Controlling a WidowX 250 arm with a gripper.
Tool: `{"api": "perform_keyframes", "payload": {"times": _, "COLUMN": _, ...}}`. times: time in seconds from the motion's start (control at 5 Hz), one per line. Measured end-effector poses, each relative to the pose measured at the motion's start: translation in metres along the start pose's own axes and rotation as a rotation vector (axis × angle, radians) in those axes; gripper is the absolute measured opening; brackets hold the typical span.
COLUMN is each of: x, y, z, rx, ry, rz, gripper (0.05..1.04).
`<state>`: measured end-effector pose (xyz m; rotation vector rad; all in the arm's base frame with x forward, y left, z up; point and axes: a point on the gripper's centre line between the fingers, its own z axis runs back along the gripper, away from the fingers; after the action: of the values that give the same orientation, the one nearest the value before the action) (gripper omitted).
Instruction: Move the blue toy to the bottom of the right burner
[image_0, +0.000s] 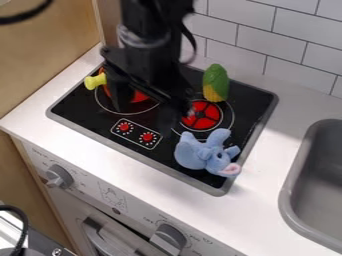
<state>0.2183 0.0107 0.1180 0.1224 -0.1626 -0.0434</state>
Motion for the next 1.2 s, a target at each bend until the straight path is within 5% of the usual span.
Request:
{"api": "perform_keyframes", "payload": {"times": 0.6, "x": 0.013, "y": 0.029, "z": 0.021, "rx": -0.071, "ry": 0.012, "rz": -0.009, "gripper": 1.0}}
{"api": "perform_keyframes", "payload": {"times": 1.2, "x": 0.069, "y": 0.007, "z": 0.021, "rx": -0.086, "ry": -0.019, "rz": 0.152, "gripper": 1.0}}
